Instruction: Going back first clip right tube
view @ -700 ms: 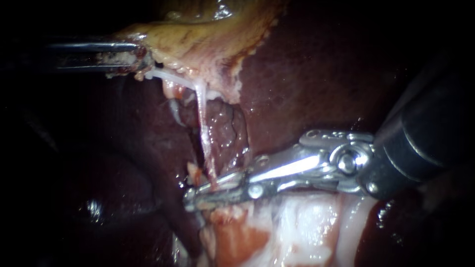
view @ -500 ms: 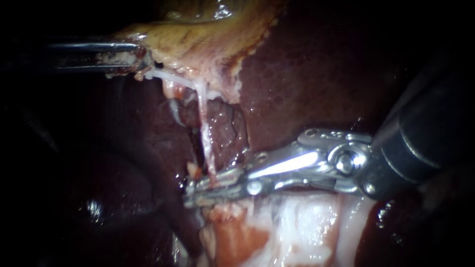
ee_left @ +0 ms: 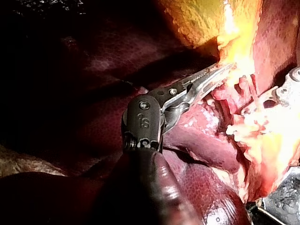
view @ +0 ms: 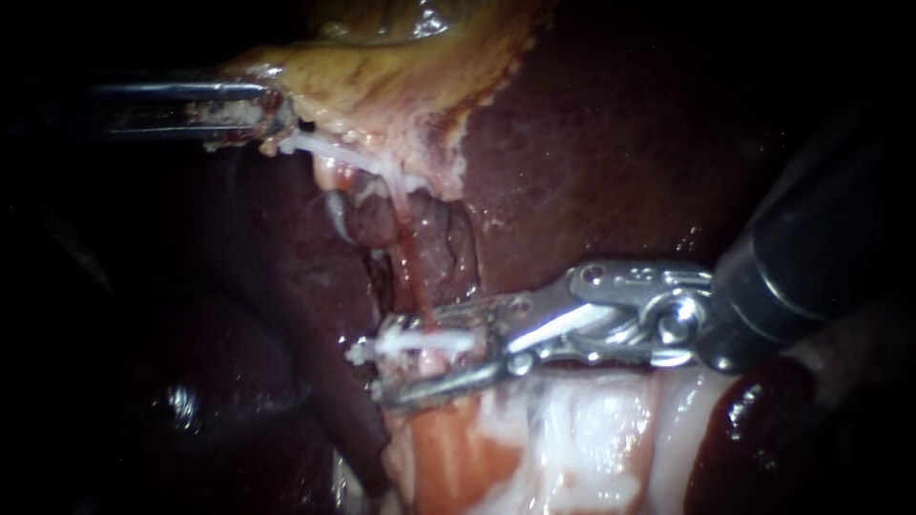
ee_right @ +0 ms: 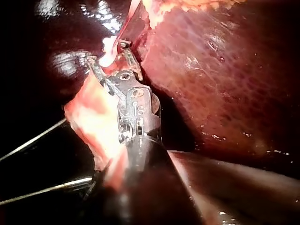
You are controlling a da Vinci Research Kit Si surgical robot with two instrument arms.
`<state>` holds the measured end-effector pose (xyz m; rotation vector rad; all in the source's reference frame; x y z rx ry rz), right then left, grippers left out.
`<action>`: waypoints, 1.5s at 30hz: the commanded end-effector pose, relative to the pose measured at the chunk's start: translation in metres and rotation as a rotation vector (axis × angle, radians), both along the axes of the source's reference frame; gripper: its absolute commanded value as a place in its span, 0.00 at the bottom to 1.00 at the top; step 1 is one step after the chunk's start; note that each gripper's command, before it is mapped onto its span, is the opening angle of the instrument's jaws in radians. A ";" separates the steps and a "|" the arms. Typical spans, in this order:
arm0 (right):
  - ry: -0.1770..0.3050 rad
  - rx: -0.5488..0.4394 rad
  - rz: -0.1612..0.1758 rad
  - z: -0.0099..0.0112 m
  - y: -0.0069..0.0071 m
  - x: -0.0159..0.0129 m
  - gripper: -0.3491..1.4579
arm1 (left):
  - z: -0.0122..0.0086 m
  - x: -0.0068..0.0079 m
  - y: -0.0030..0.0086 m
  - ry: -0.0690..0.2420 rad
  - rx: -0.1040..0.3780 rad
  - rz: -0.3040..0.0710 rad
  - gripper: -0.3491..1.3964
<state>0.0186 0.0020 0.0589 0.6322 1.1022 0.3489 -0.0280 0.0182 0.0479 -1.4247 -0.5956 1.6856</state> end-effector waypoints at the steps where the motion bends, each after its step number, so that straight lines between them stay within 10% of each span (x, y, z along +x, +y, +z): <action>1: 0.004 -0.018 0.000 -0.0004 0.0002 -0.0006 0.47 | 0.0000 0.0000 0.0000 0.000 0.000 0.001 0.00; 18: 0.024 -0.156 0.017 -0.0052 0.0033 -0.0101 0.47 | 0.0000 0.0001 0.0000 -0.001 0.000 0.001 0.00; 45: 0.016 -0.161 0.032 -0.0058 0.0037 -0.0119 0.47 | 0.0070 -0.0045 -0.0018 0.023 -0.003 0.014 0.00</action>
